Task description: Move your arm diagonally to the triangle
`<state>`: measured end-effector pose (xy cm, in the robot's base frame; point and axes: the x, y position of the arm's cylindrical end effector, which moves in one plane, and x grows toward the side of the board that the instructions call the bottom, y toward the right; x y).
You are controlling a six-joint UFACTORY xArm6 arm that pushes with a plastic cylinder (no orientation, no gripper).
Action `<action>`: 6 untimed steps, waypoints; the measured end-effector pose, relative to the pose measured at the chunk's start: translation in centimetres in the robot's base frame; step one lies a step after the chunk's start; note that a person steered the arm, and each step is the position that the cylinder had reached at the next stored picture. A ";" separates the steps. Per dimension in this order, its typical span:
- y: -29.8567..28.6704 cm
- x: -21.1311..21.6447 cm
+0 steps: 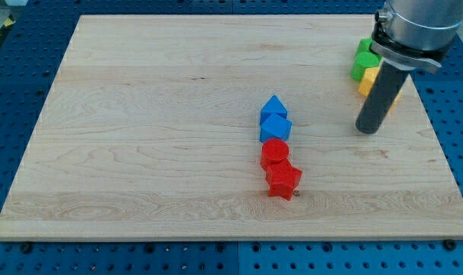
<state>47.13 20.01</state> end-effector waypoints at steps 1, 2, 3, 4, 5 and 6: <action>0.8 1.0; 0.8 1.0; 0.8 1.6; 0.8 1.8; 0.8 1.8; 1.1 2.1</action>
